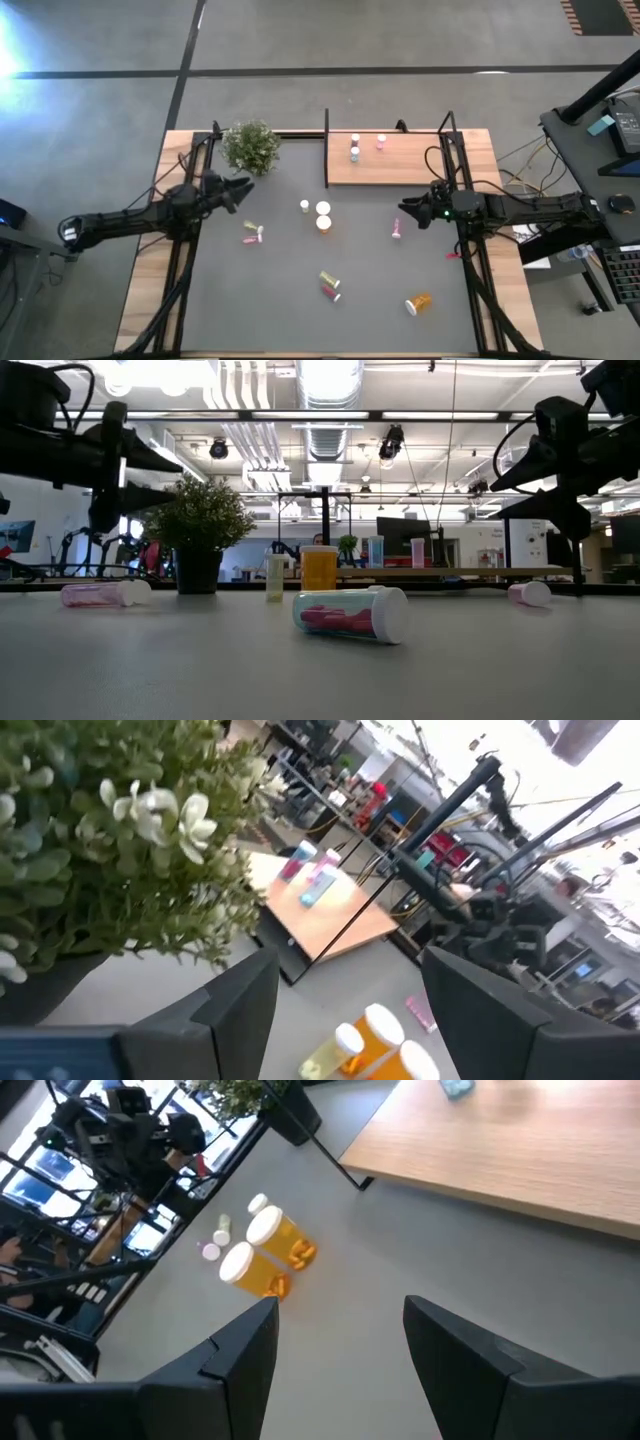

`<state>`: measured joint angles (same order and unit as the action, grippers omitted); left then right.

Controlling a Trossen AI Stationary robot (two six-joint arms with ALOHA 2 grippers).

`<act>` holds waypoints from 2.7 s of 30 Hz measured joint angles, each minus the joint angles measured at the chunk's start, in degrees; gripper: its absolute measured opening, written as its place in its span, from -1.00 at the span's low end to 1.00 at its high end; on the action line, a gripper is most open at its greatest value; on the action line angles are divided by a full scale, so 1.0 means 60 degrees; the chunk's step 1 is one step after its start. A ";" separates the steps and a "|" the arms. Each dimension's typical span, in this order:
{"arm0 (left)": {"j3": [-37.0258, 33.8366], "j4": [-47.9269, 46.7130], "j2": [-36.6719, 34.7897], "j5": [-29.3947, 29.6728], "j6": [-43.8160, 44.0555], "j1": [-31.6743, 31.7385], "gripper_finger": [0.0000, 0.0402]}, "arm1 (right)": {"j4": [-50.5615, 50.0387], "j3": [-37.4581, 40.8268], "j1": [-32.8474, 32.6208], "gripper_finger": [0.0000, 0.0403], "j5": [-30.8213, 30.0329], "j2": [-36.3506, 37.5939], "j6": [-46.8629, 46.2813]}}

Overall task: Pick and place medicine bottles onto shelf by color
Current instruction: Put the middle orange pill bottle on the shelf

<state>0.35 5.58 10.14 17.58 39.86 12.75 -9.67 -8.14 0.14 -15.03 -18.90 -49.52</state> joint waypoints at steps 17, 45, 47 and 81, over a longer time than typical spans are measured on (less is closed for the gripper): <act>-0.0012 -0.0012 -0.0400 0.0000 -0.0004 0.0000 0.15 | 0.0740 -0.0335 0.0000 0.02 0.0324 -0.0164 -0.2378; -0.0016 -0.0009 0.0440 -0.0004 -0.0004 -0.0007 0.15 | -0.8280 -1.0518 0.0021 0.02 -0.0220 -1.0194 -0.4415; -0.0016 -0.0017 0.0458 -0.0004 -0.0004 -0.0007 0.15 | -0.9023 -1.1290 0.0137 0.02 -0.0215 -1.0690 -0.4761; -0.0016 -0.0009 0.0586 -0.0003 -0.0004 0.0000 0.15 | -1.1497 -1.9519 -0.0022 0.97 0.1712 -1.7737 -0.6931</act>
<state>0.25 5.52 13.65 17.57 39.83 12.75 -78.65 -125.26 0.01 -4.75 -125.32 -91.10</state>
